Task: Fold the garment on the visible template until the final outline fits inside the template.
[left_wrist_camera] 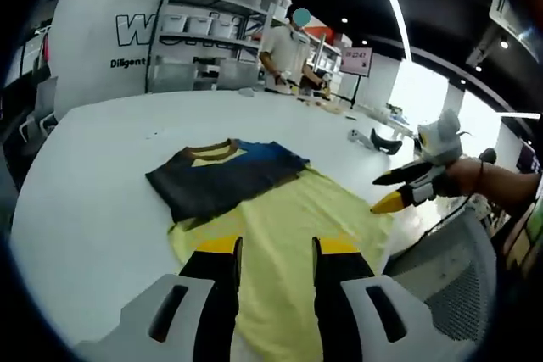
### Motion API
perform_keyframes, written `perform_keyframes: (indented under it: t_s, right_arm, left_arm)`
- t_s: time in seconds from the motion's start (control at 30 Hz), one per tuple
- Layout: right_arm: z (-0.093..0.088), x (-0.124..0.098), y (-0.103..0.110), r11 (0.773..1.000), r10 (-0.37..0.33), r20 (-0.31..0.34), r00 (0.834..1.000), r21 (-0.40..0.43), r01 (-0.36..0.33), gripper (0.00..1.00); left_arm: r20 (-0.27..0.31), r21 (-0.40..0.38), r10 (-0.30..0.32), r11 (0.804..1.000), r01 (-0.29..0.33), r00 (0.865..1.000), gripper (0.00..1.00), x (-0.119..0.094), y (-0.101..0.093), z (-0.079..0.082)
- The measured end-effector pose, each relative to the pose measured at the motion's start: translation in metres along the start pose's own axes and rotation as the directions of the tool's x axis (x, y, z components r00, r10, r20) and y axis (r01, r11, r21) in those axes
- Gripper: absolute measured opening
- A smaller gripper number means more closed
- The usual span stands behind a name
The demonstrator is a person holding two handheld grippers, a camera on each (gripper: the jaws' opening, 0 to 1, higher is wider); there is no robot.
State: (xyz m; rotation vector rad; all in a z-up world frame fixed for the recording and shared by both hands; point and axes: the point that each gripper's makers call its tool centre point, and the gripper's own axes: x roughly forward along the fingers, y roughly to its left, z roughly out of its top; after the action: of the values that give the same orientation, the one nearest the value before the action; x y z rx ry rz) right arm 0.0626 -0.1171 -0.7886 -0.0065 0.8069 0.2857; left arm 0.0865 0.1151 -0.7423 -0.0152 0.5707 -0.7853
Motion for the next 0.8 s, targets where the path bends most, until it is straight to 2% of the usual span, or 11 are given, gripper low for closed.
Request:
perform_keyframes:
  t_s: [0.2,0.37,0.5,0.57,0.63,0.8]
  right_arm:
    - [-0.007,-0.001,-0.001,1.000,-0.007,-0.016,1.000,0.007,0.007,0.73]
    - [-0.012,-0.001,-0.002,1.000,-0.012,-0.032,0.999,0.010,0.012,0.73]
    - [-0.017,-0.001,-0.004,1.000,-0.017,-0.050,0.999,0.013,0.018,0.72]
    - [-0.019,-0.001,-0.006,1.000,-0.023,-0.056,0.998,0.012,0.023,0.72]
    - [-0.023,-0.001,-0.009,0.999,-0.033,-0.075,0.997,0.011,0.034,0.70]
    - [-0.035,-0.001,-0.015,0.999,-0.054,-0.119,0.991,-0.001,0.054,0.66]
  left_arm:
    - [-0.054,0.008,0.000,1.000,0.001,0.999,0.28,-0.006,-0.004,-0.019]
    - [-0.093,0.029,0.002,1.000,0.001,0.996,0.28,-0.009,-0.005,-0.029]
    - [-0.147,0.027,-0.005,1.000,0.009,0.989,0.28,-0.012,-0.005,-0.042]
    - [-0.186,0.031,-0.001,0.999,0.007,0.983,0.28,-0.015,-0.004,-0.050]
    - [-0.240,0.046,0.012,0.999,-0.001,0.971,0.28,-0.017,-0.002,-0.062]
    - [-0.304,0.029,0.007,1.000,0.002,0.953,0.27,-0.017,-0.003,-0.080]
